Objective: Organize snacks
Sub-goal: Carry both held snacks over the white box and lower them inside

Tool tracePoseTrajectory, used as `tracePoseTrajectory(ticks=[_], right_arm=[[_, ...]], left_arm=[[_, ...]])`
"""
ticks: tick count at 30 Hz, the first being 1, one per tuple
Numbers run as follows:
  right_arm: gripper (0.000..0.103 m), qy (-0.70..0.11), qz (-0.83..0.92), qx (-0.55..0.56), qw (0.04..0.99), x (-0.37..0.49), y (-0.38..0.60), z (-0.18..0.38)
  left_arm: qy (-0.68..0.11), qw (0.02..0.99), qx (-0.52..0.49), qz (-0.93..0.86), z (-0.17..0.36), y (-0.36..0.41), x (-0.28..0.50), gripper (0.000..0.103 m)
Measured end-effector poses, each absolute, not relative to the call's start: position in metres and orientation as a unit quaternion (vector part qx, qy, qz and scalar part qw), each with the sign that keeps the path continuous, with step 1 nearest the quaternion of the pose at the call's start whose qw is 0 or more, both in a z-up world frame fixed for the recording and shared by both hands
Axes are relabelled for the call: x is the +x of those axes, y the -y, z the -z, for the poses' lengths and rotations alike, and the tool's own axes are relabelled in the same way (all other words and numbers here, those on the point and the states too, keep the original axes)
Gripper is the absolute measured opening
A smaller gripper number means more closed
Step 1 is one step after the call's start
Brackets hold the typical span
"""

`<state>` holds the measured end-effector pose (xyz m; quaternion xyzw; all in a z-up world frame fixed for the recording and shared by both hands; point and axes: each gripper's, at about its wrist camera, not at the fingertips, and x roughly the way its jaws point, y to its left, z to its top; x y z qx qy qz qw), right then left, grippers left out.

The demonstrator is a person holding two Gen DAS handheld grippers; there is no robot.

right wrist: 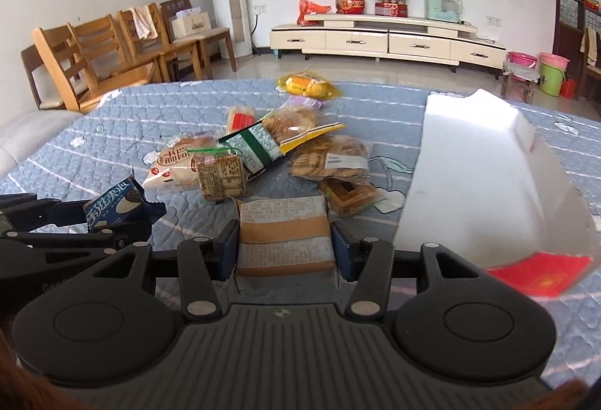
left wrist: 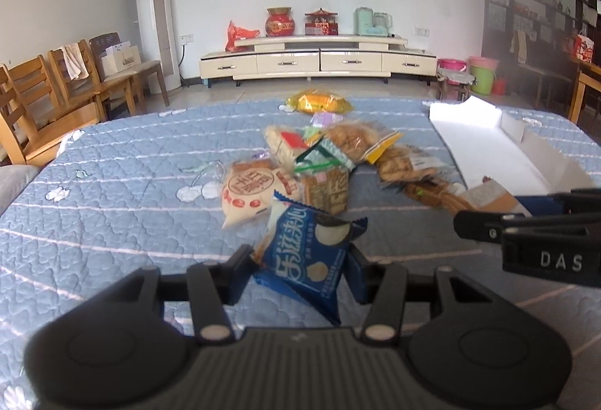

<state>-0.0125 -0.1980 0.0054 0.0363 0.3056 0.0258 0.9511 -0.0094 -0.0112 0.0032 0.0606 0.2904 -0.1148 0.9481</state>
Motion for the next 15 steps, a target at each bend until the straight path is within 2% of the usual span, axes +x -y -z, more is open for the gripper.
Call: tracePoseTrajectory(ticks=[15], right_arm=[[0.063,-0.269,0.008,0.034,0.962,-0.059,0.216,-0.039]], left_arm=[[-0.264,0.954,0.049,0.135,-0.039,0.032,-0.036,0.051]])
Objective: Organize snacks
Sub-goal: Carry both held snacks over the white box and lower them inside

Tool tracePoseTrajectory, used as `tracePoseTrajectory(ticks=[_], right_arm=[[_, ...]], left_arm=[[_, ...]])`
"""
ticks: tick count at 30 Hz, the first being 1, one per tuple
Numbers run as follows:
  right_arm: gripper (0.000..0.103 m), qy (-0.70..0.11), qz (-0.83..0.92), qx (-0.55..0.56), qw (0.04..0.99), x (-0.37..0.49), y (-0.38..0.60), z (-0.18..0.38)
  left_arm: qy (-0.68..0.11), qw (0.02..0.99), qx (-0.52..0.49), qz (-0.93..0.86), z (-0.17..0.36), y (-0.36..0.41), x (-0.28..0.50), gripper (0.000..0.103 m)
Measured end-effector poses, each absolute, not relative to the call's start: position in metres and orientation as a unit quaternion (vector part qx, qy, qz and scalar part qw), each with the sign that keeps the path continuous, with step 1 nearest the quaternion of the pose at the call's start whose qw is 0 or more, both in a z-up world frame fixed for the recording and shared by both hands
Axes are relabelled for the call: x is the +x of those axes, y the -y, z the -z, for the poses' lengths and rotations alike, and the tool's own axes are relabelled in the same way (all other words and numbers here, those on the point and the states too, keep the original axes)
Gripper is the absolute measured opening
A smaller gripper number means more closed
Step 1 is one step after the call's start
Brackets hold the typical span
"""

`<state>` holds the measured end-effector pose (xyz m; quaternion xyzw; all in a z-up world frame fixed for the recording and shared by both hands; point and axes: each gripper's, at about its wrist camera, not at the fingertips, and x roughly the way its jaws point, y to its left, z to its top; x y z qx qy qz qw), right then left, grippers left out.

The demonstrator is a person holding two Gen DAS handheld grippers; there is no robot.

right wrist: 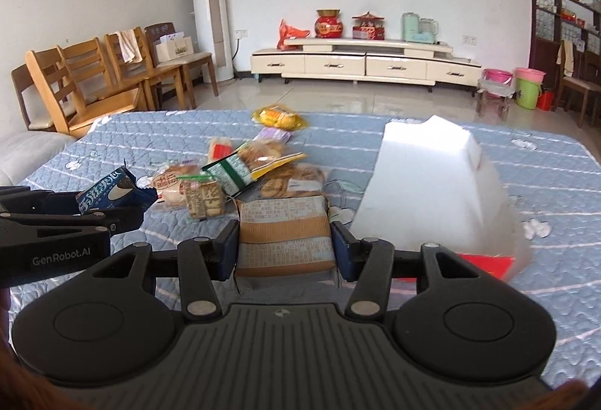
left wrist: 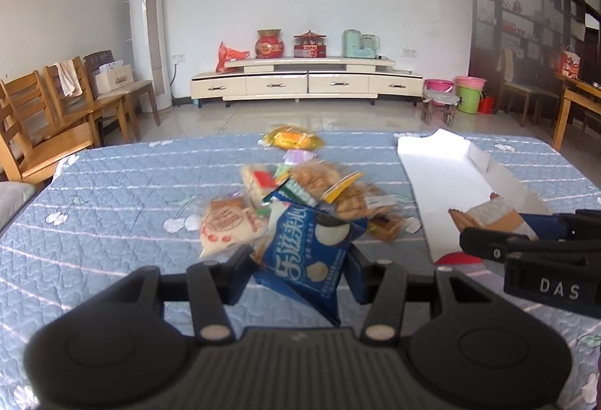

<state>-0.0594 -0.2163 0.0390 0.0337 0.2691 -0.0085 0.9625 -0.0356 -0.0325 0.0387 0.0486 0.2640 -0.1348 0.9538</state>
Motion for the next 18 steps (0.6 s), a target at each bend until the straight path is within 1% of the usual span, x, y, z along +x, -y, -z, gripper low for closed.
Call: tracePoseTrajectory(ticks=[18], right_arm=[[0.063,-0.265,0.055,0.047,0.961,-0.079,0.247,-0.045]], left_arm=[[-0.263,0.951,0.049,0.157,-0.049,0.052,-0.026,0.051]])
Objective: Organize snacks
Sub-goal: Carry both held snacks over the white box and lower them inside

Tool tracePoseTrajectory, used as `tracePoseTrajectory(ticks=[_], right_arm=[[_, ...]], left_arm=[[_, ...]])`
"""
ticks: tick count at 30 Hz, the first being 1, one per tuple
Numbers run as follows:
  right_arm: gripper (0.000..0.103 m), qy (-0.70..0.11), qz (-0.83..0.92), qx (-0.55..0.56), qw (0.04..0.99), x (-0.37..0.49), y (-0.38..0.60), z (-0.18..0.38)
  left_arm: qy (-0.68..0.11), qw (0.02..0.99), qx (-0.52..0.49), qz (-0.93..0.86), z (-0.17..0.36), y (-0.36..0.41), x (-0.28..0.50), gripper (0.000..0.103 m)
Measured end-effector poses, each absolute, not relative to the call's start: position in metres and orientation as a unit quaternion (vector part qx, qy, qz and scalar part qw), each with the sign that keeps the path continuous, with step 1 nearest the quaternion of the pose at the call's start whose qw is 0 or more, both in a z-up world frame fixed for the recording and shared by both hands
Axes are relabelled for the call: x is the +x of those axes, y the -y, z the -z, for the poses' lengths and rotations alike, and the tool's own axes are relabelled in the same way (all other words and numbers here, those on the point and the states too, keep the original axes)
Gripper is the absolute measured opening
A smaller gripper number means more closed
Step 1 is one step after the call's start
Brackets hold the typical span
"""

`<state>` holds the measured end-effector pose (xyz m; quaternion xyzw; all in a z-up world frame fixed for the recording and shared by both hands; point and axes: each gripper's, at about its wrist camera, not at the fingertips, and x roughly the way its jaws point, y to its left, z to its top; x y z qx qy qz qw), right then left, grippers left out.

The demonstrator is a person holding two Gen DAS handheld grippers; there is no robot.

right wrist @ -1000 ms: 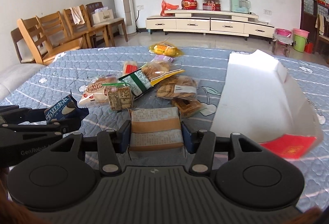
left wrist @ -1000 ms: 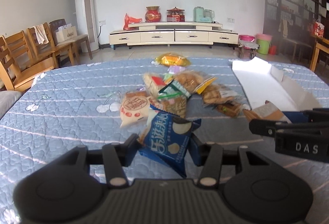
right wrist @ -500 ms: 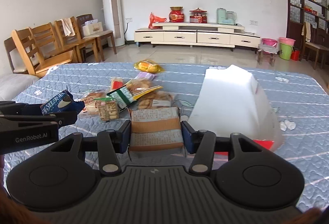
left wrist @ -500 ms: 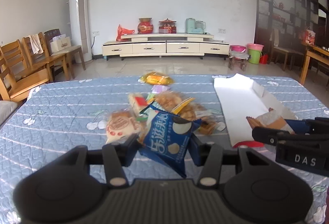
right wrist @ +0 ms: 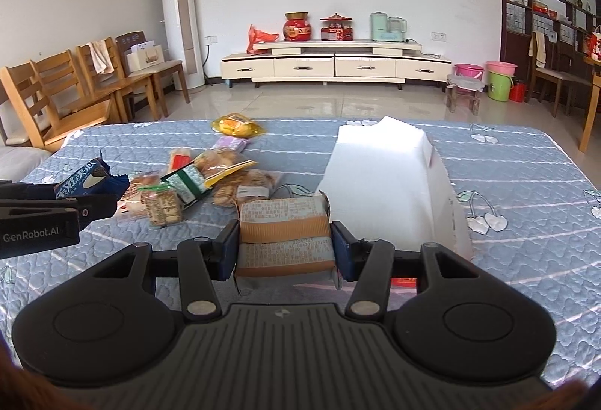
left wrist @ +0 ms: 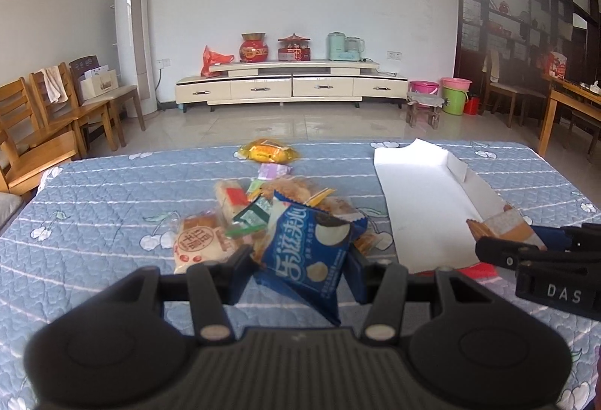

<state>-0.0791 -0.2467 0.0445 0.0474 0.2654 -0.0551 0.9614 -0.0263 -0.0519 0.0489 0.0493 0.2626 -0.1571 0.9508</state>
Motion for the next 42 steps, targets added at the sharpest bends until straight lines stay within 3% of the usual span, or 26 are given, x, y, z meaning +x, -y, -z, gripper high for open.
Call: tracePoseTrajectory(ticks=[42], right_arm=[[0.063,-0.283,0.128,0.083,0.947,-0.034,0.329,-0.027]], left_arm=[[-0.293,0.922,0.054,0.248,-0.036,0.182,0.041,0.051]])
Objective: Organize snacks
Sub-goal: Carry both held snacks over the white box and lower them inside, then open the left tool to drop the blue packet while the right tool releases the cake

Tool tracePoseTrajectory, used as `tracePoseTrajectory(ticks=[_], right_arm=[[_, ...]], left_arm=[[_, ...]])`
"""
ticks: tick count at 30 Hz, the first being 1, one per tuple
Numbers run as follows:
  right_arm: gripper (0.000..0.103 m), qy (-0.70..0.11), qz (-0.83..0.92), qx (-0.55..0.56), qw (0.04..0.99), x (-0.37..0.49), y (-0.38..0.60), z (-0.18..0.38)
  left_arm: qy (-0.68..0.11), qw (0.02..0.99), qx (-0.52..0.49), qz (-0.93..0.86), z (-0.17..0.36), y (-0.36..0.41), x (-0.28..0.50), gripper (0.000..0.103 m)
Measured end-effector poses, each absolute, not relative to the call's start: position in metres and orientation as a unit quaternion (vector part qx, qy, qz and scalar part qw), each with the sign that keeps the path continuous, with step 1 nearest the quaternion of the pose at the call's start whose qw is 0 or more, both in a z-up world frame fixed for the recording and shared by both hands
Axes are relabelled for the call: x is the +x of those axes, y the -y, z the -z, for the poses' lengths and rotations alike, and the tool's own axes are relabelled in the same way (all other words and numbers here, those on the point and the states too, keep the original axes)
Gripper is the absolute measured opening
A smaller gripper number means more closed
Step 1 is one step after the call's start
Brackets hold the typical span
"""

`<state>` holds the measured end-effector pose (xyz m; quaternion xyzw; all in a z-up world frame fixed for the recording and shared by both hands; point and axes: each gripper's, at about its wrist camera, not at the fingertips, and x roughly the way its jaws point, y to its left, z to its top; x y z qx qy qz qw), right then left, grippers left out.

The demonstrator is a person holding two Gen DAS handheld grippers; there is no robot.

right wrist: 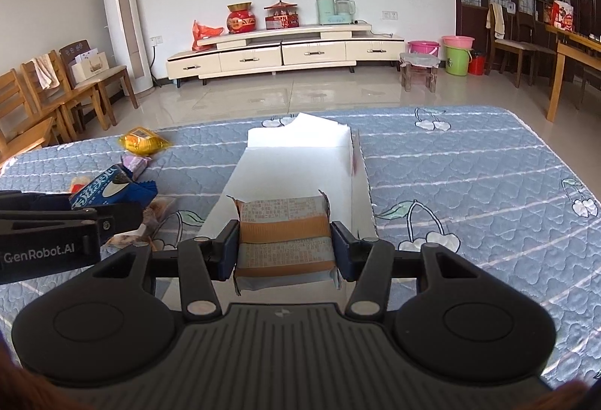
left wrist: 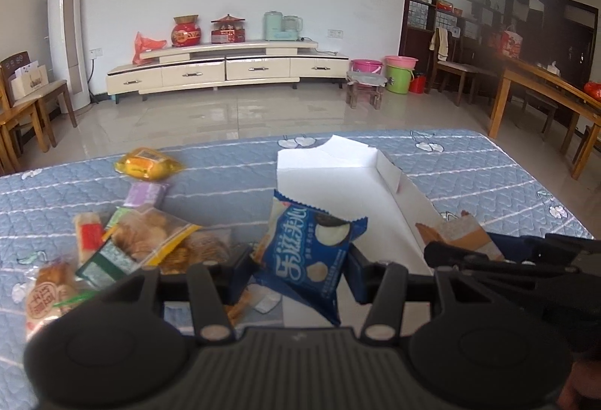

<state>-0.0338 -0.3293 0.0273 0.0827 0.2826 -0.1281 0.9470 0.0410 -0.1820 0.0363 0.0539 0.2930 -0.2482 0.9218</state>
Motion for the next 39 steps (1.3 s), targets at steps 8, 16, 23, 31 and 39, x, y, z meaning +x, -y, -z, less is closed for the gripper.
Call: tracePoseTrajectory(ticks=[8,16,23,31,39], right_arm=[[0.063,-0.291,0.13,0.087,0.944,-0.032,0.331,-0.024],[0.063,-0.294,0.132,0.086,0.943,-0.031,0.334,-0.026],[0.063,-0.298,0.137,0.084,0.941,-0.03,0.336,-0.025],[0.064,-0.3,0.138,0.081,0.94,-0.028,0.337,-0.025],[0.064,-0.3,0.142,0.079,0.94,-0.027,0.338,-0.025]], left_arm=[[-0.303,0.916,0.06,0.257,-0.025,0.194,0.042,0.051],[-0.31,0.913,0.059,0.26,-0.02,0.201,0.043,0.051],[-0.313,0.911,0.063,0.259,-0.013,0.206,0.044,0.051],[-0.315,0.911,0.067,0.258,-0.01,0.207,0.046,0.051],[-0.319,0.909,0.069,0.258,-0.005,0.21,0.047,0.051]])
